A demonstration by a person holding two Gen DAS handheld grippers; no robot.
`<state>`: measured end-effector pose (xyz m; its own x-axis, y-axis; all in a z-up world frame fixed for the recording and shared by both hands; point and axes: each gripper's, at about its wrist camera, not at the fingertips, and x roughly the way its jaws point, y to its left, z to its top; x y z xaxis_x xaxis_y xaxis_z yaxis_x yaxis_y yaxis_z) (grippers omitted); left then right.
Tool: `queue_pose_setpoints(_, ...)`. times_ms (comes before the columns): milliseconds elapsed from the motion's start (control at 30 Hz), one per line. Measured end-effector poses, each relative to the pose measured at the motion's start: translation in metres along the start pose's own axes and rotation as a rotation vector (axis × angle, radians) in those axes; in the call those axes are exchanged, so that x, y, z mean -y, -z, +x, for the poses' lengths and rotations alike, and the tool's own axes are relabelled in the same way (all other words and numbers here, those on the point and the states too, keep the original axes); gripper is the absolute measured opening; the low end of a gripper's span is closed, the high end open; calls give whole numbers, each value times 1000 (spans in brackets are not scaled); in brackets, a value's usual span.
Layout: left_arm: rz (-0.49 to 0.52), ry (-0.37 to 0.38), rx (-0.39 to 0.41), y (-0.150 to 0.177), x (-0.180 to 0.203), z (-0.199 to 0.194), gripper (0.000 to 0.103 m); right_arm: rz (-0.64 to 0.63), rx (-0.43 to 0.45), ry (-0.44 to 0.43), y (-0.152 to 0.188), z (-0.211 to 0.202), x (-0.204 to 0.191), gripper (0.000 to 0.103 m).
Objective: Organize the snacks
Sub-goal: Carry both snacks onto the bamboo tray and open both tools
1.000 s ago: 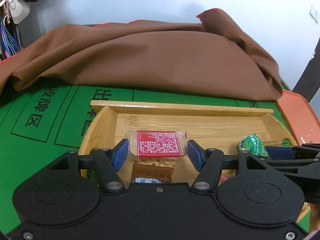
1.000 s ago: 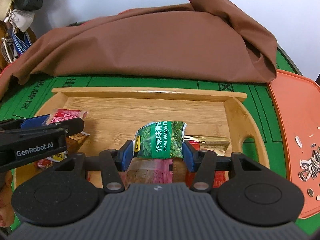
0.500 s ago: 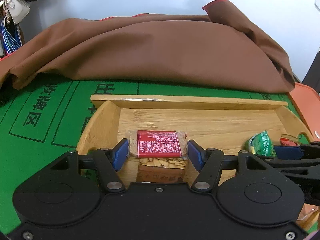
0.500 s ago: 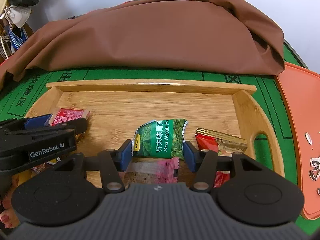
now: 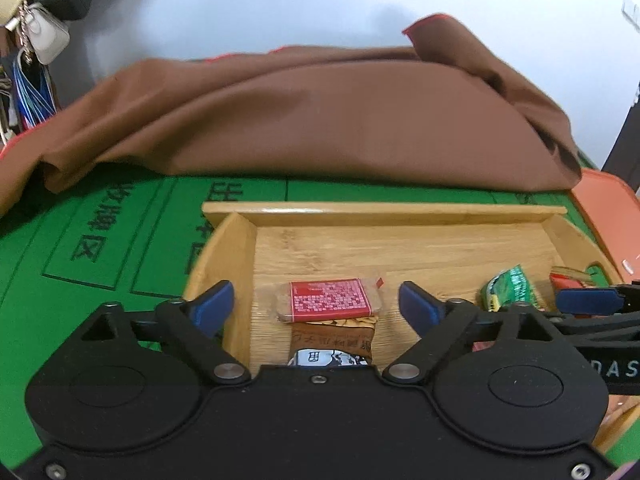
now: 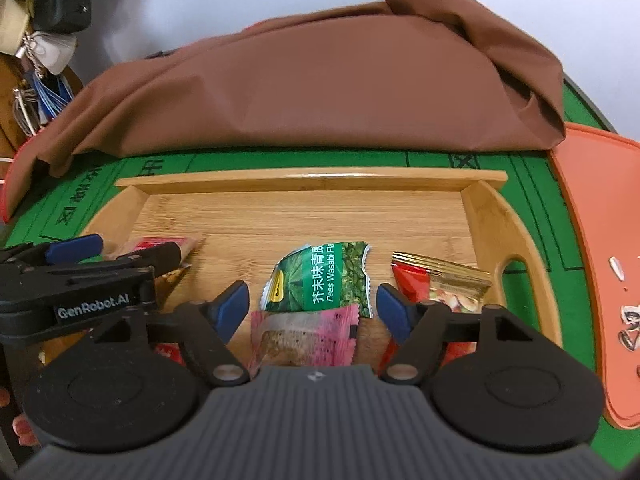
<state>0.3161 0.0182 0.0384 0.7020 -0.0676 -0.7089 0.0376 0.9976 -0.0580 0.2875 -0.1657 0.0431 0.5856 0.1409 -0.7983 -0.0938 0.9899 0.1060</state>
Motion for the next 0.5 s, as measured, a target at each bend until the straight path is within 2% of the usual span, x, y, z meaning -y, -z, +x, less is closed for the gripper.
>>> queue_pose_setpoints(167,18,1,35,6,1,-26,98,-36,48,-9,8,-27,-2,86)
queue_pose_setpoints(500,85,19,87,40,11,-81,101,-86,97,-17,42,-69,2,88)
